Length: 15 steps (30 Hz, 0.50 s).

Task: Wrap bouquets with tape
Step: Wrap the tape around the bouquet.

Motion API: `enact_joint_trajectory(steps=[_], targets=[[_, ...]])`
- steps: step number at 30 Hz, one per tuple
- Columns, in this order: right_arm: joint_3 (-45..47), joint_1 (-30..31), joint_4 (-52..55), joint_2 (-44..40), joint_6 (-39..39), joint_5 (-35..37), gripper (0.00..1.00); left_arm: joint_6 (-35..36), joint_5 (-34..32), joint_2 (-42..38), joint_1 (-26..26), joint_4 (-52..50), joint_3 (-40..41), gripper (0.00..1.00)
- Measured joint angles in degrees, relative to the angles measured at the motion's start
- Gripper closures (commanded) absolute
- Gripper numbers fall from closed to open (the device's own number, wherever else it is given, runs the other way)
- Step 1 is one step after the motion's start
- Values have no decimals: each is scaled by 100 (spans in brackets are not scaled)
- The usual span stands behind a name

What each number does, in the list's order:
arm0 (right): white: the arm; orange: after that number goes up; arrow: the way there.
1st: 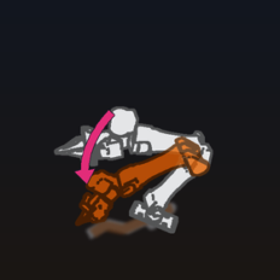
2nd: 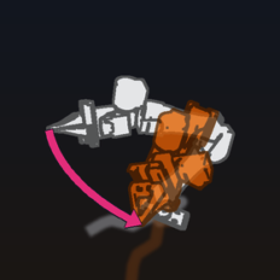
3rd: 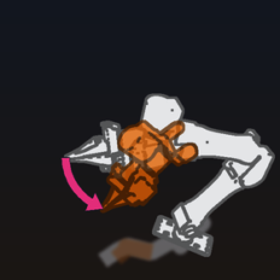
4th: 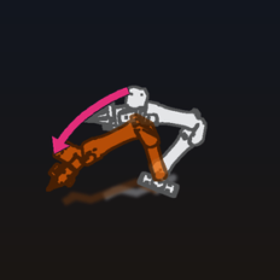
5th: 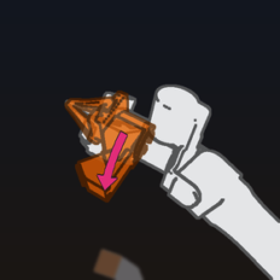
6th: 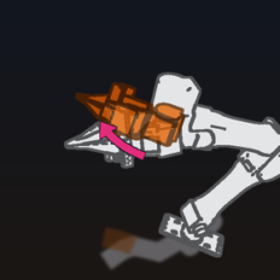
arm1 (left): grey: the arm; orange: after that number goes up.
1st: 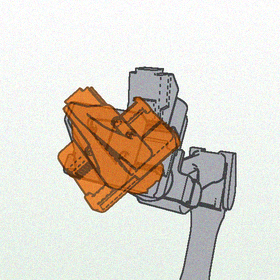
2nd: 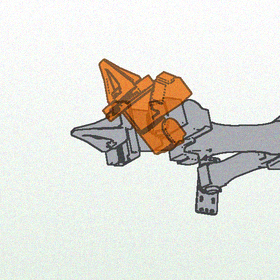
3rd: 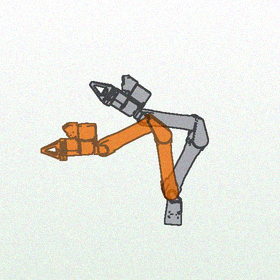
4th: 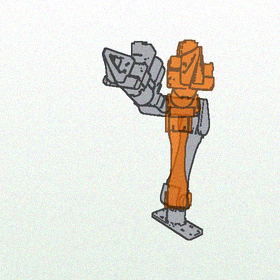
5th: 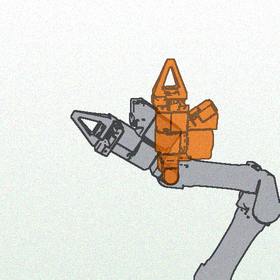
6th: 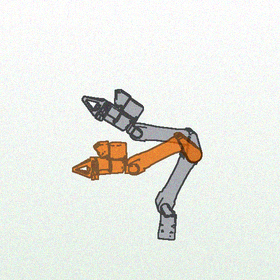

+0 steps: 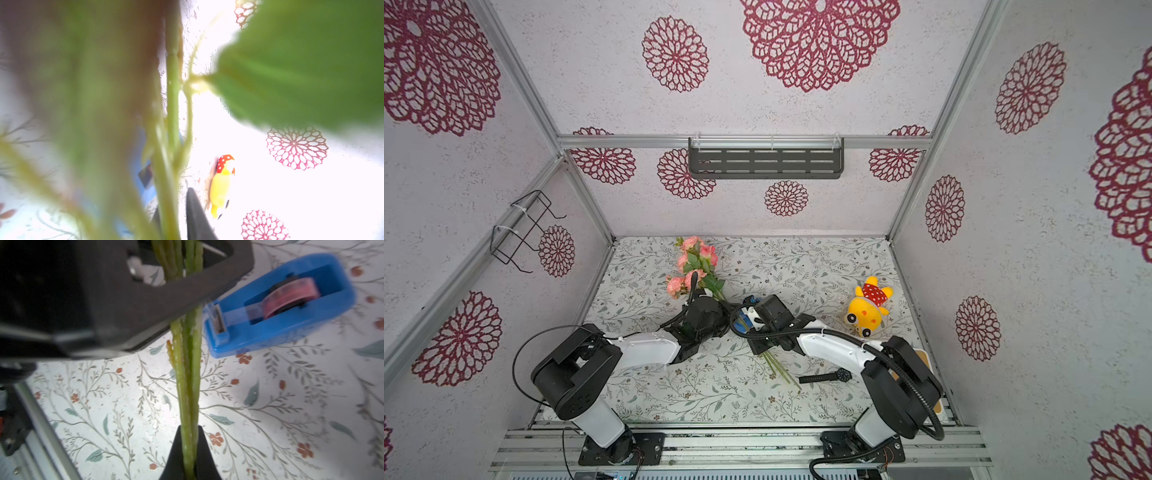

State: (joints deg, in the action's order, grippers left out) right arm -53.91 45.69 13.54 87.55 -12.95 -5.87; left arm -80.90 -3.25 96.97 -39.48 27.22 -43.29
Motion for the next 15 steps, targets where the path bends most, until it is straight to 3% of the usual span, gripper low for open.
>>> enact_joint_trajectory(steps=[6, 15], targets=[[11, 33, 273, 9, 50, 595, 100, 83, 109, 0, -31, -323, -129, 75], [-46, 33, 439, 33, 275, 734, 100, 254, 153, -63, -37, -723, -417, 50]])
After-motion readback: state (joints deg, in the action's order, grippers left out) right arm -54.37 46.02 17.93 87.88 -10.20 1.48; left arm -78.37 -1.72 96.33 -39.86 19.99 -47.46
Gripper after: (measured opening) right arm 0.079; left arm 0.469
